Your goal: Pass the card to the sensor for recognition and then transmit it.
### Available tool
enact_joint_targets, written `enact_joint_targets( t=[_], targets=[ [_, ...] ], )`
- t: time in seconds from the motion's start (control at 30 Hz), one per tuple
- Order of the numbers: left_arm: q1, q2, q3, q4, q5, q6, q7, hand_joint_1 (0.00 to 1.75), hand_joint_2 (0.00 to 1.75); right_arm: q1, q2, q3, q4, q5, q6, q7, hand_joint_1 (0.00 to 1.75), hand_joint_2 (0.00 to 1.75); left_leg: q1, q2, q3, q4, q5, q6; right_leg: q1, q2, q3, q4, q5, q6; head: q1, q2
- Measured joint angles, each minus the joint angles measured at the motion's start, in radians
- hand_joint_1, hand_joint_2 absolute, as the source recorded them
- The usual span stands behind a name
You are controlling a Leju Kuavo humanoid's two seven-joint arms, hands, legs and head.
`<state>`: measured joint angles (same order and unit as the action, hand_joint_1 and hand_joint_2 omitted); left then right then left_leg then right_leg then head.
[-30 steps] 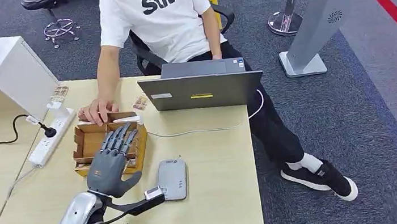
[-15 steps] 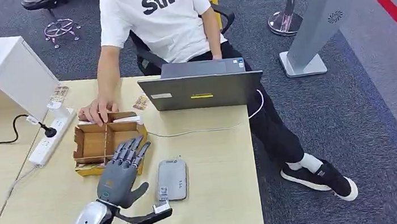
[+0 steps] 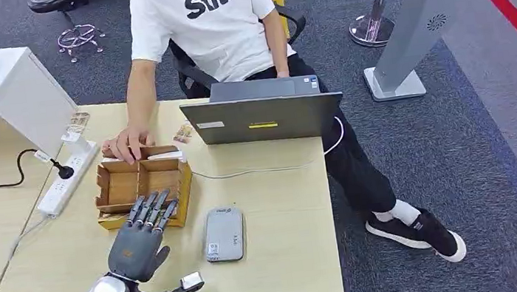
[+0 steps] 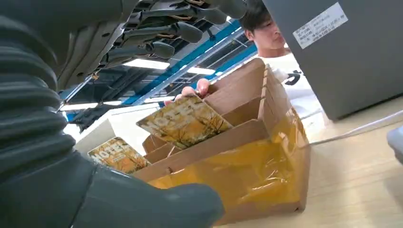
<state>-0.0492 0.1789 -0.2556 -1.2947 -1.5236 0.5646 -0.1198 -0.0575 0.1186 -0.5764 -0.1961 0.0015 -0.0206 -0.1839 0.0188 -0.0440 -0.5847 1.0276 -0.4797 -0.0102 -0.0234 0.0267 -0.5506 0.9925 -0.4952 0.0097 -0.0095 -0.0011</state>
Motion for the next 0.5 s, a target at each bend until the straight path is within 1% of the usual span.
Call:
enact_joint_targets(
  t=[0.23,0.5],
  targets=[
    [0.0,0.001,0.039,0.008,-0.007,0.013,0.005,0.0,1.75,0.0,0.002,-0.013,0.0,0.01,0.0,-0.003,0.0,1.75,0.0,0.0,0.0,0.0,0.0,0.0,0.0,0.0,0.0,0.0,0.0,0.0,0.0,0.0],
    [0.0,0.001,0.059,0.015,-0.006,0.016,0.013,0.0,1.75,0.0,0.003,-0.017,0.0,0.01,0.003,-0.005,0.0,1.75,0.0,0.0,0.0,0.0,0.0,0.0,0.0,0.0,0.0,0.0,0.0,0.0,0.0,0.0]
  ],
)
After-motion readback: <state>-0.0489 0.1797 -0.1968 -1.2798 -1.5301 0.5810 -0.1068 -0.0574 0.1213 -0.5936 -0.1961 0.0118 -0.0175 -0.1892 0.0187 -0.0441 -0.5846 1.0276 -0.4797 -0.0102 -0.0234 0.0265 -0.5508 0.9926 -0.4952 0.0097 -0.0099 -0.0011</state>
